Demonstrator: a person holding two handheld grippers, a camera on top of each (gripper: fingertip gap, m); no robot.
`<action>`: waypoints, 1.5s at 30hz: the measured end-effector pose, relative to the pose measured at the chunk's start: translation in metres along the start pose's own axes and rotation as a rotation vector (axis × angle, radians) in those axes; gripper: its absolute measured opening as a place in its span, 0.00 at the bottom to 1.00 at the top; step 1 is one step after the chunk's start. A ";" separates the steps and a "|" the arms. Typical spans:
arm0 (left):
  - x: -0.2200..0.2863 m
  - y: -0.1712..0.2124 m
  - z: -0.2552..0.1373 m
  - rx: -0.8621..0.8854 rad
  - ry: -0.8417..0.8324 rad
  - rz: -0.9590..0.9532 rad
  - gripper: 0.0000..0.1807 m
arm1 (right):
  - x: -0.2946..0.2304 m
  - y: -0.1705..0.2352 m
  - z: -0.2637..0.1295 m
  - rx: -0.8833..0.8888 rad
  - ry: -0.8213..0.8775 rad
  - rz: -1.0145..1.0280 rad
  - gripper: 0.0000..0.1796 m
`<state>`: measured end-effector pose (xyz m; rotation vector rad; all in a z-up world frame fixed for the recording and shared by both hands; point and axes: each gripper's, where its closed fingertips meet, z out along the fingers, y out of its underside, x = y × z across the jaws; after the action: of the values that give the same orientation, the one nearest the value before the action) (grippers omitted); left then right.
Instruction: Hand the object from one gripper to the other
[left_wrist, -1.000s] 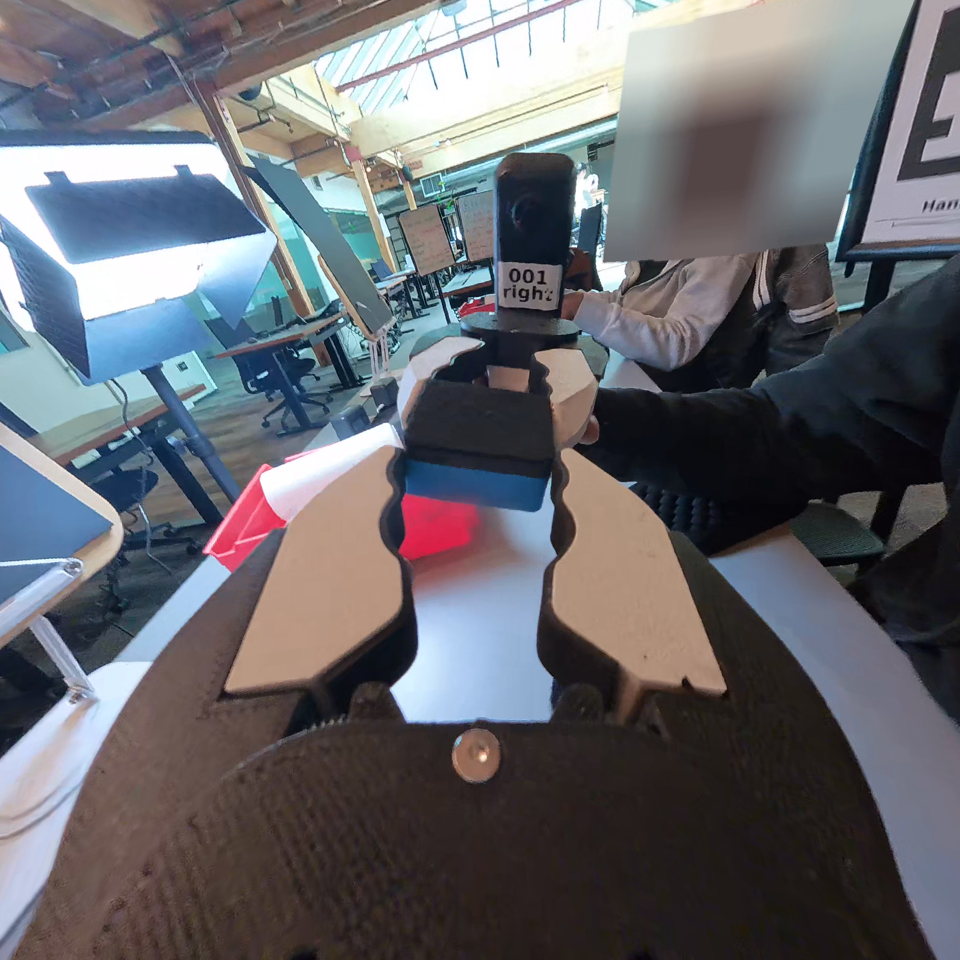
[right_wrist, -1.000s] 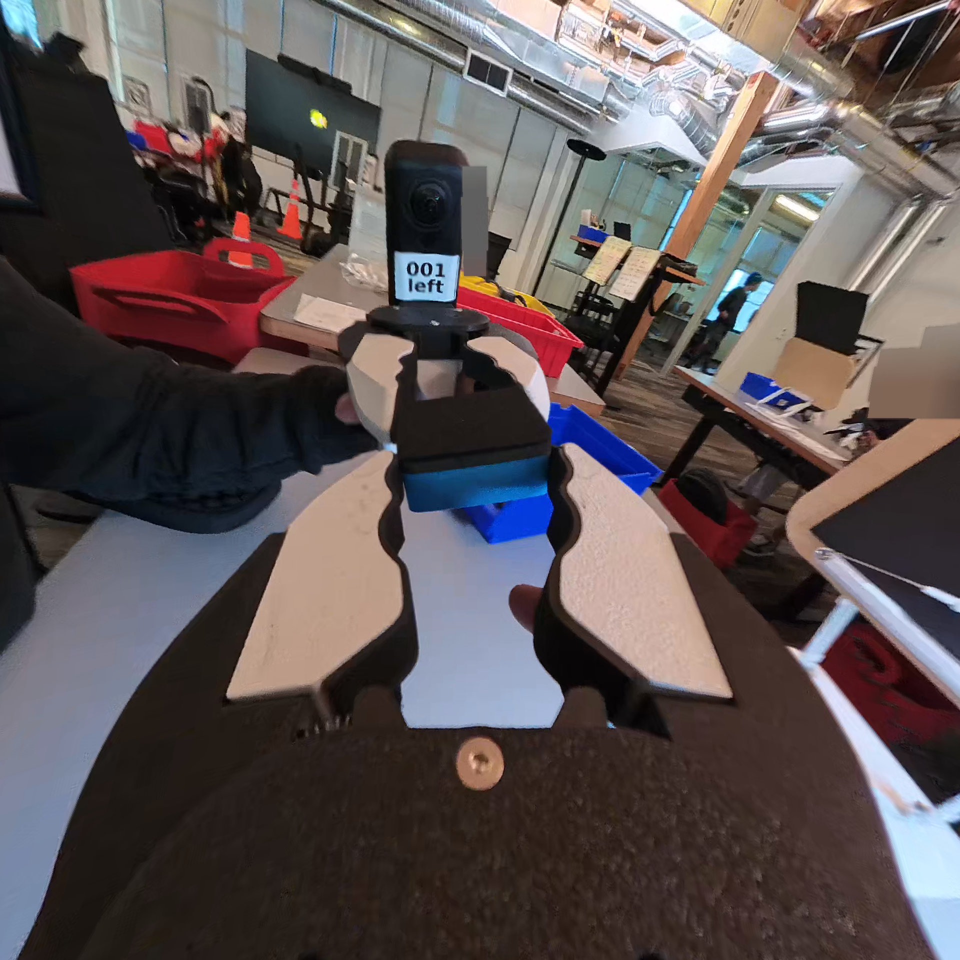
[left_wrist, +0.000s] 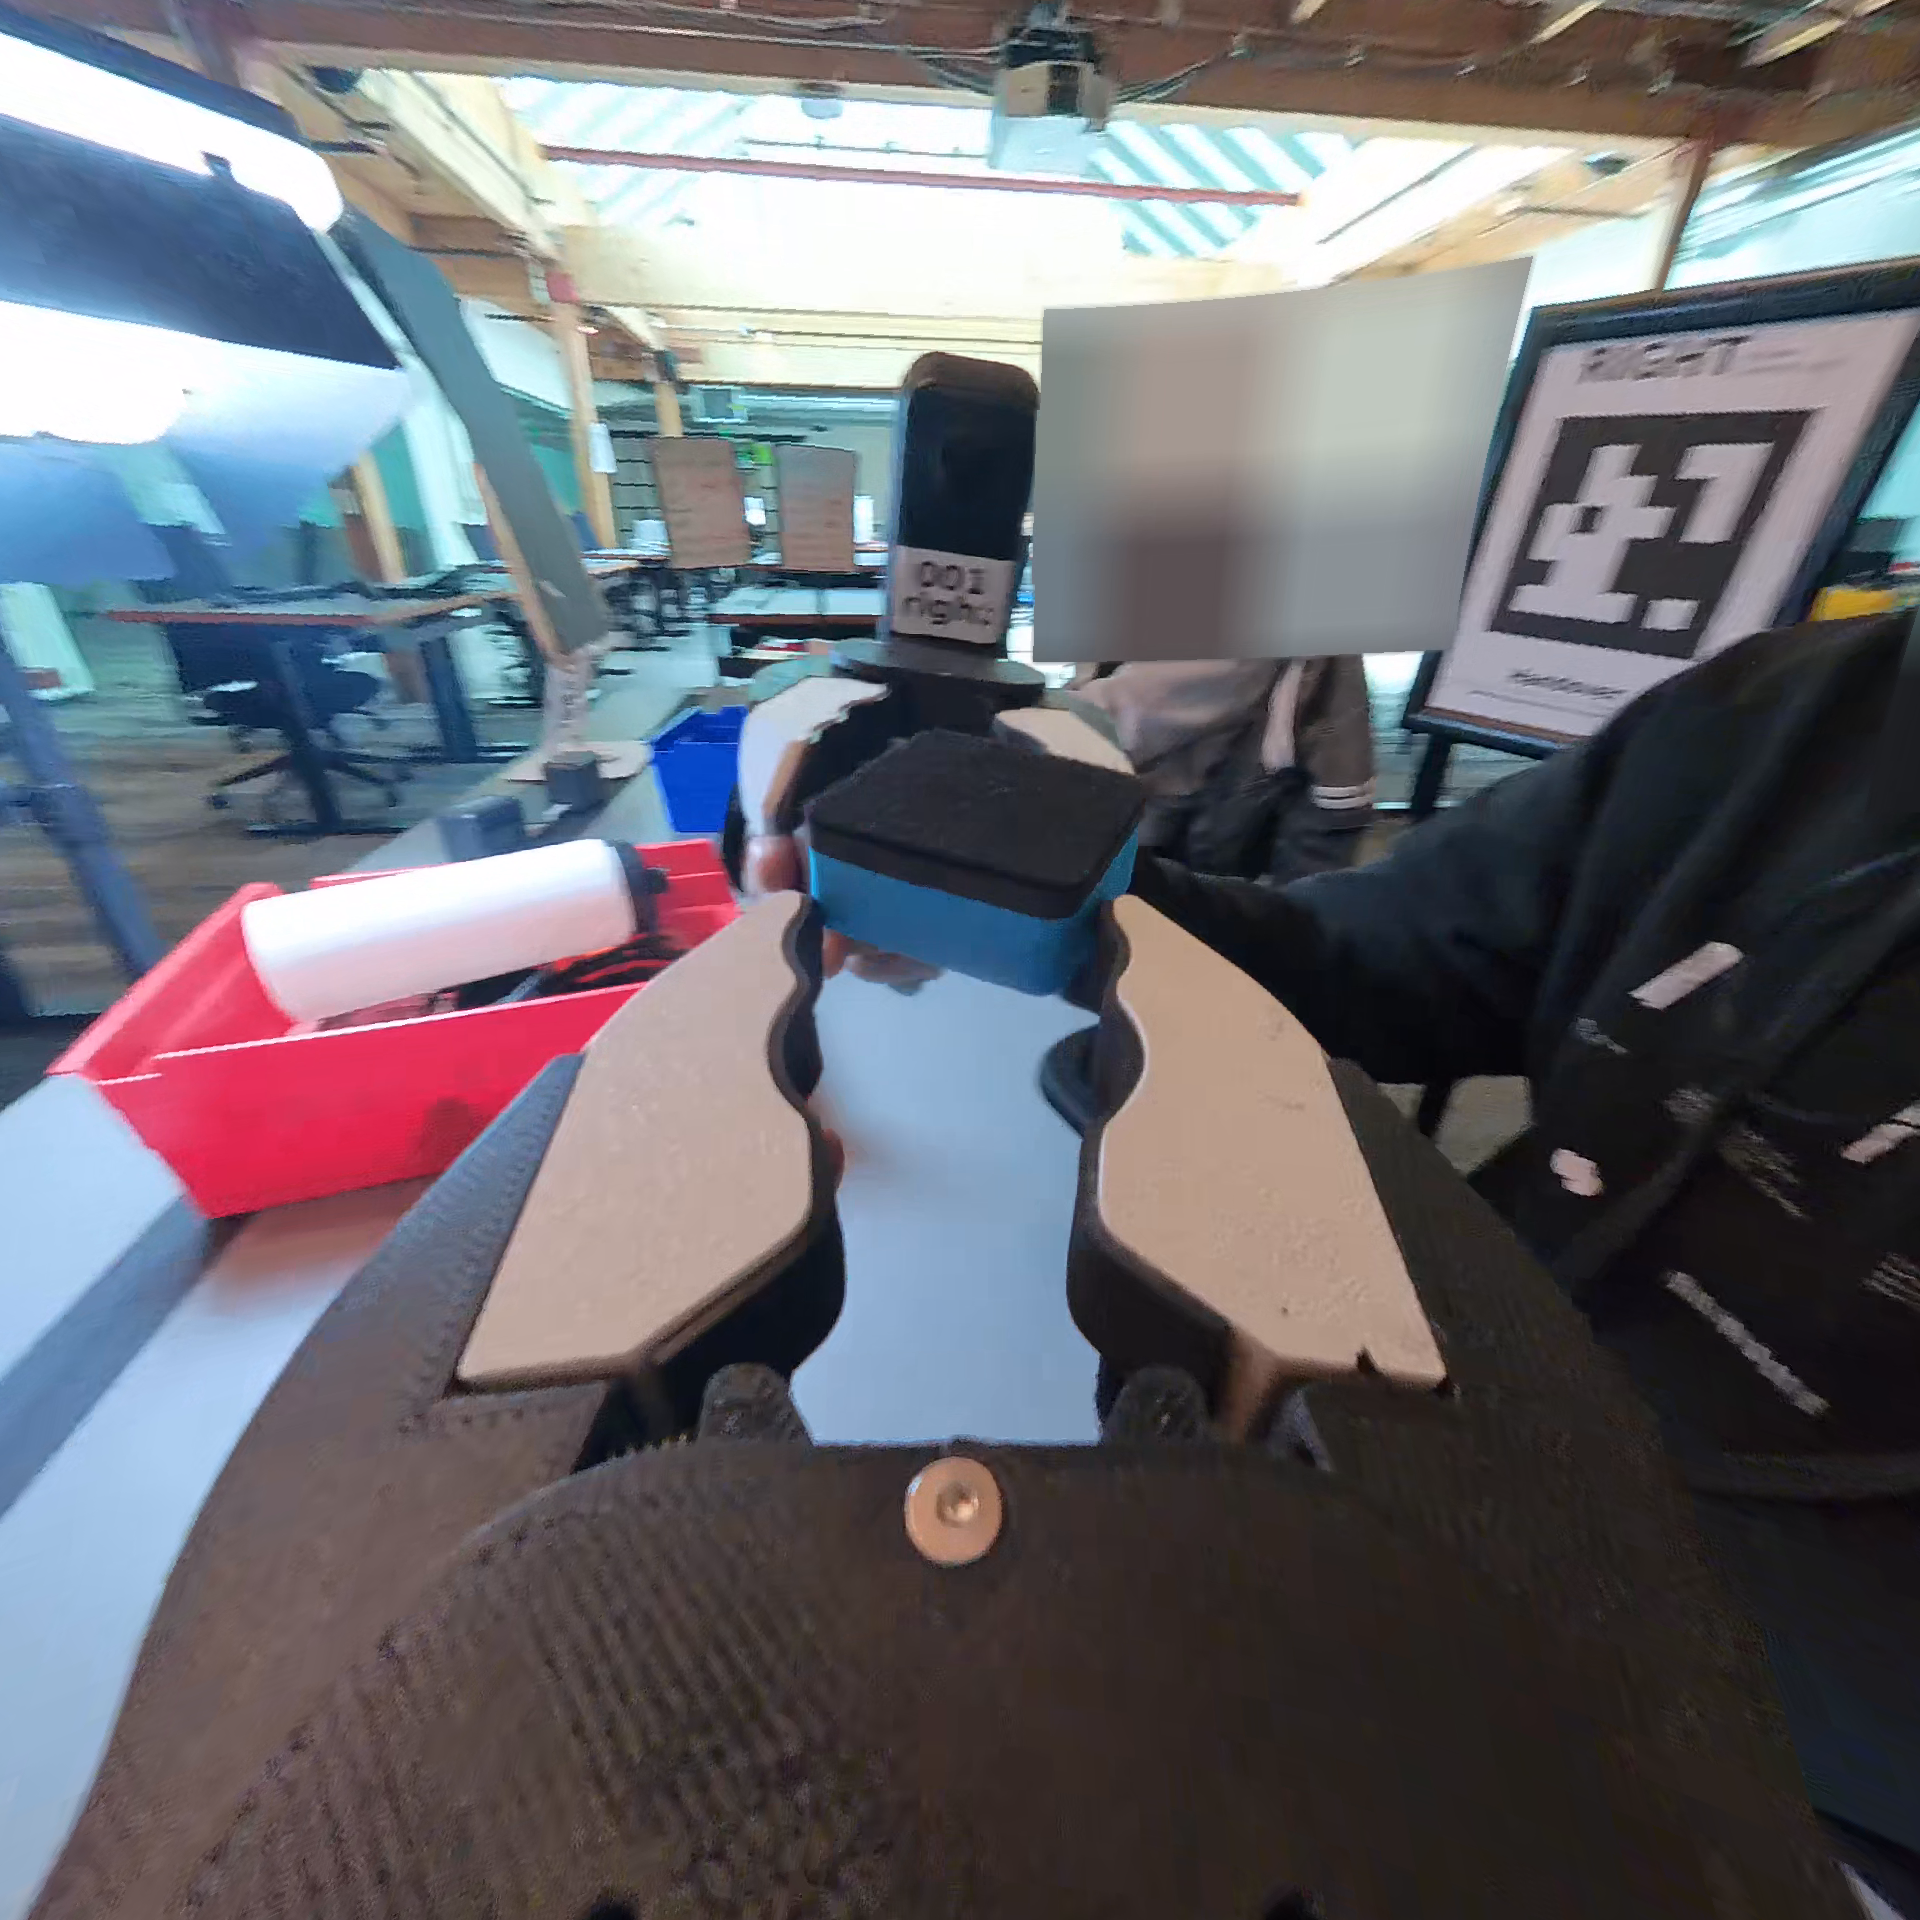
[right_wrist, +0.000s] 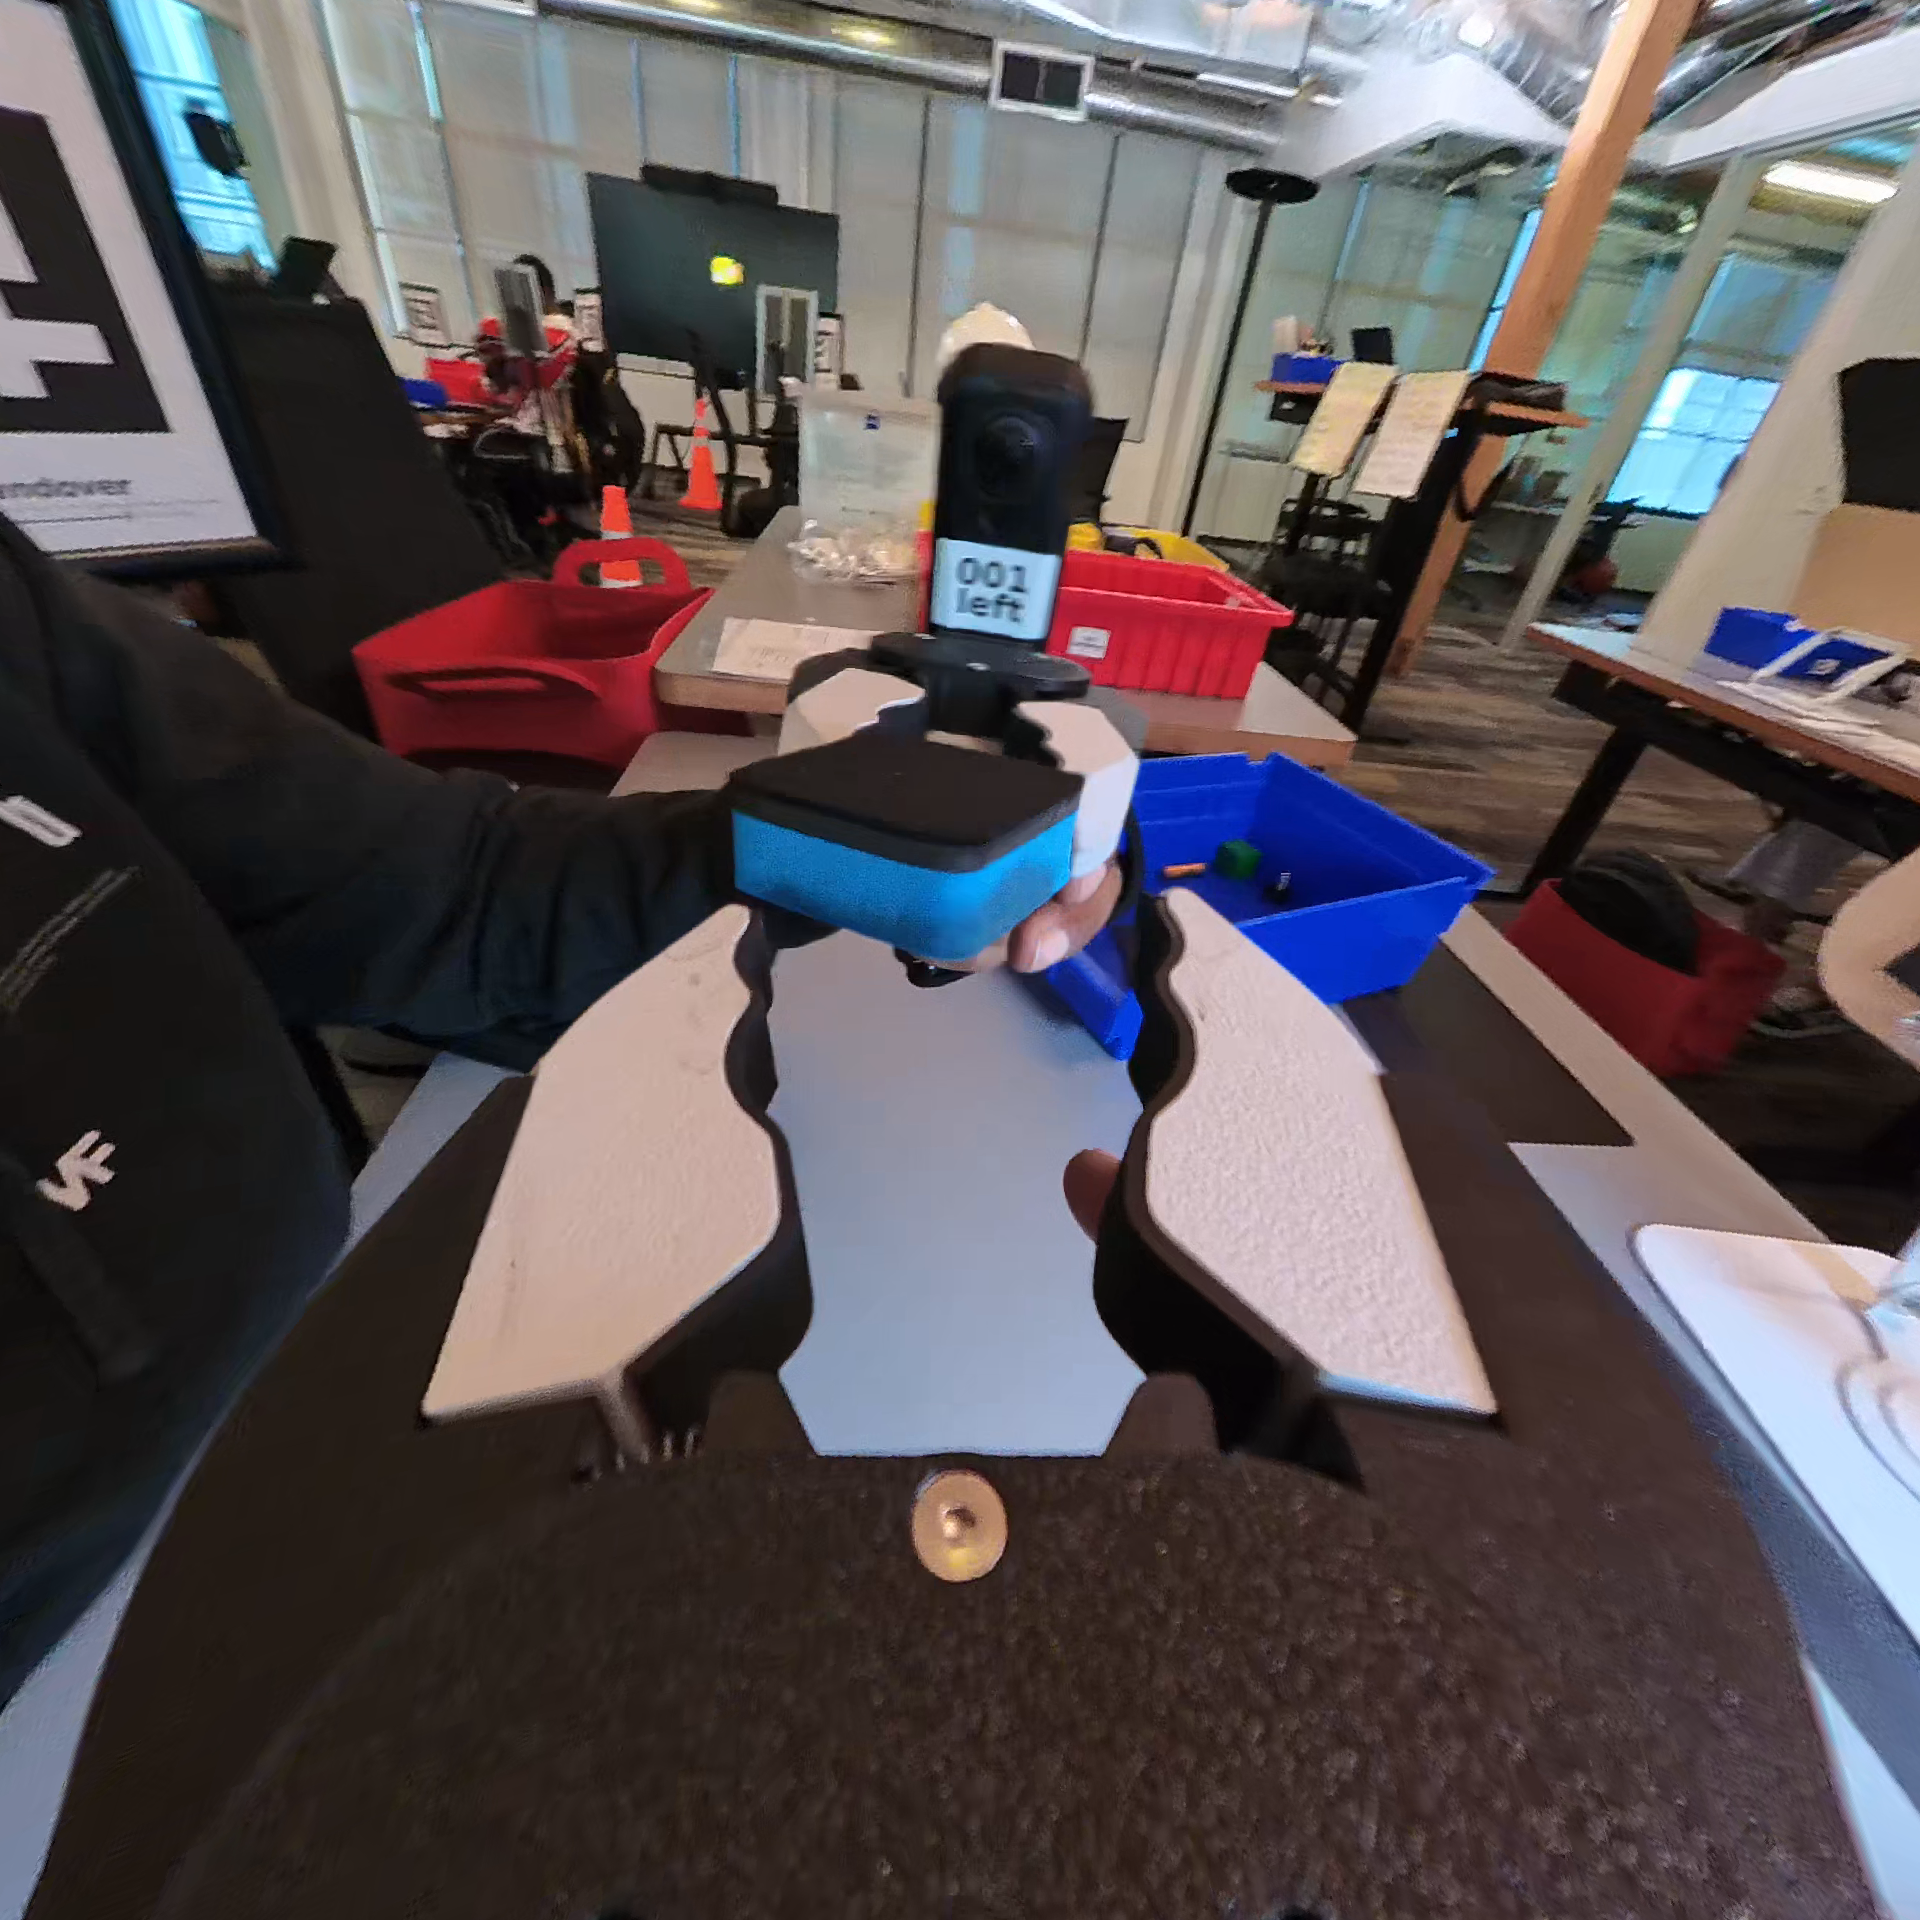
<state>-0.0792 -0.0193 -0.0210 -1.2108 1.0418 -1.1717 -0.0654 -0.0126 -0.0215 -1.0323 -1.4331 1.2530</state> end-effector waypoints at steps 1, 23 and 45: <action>0.004 0.002 0.000 -0.001 0.040 -0.023 0.28 | -0.004 0.002 0.002 0.004 -0.032 0.013 0.37; -0.033 -0.005 0.001 -0.013 -0.270 0.011 0.16 | 0.030 -0.009 0.009 0.108 0.309 -0.144 0.08; -0.047 0.032 -0.010 -0.501 -0.508 0.530 0.13 | 0.049 0.047 0.018 -0.129 0.257 0.074 0.33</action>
<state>-0.0918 0.0258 -0.0551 -1.3952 1.1867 -0.1712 -0.0924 0.0374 -0.0632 -1.2947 -1.2987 1.0459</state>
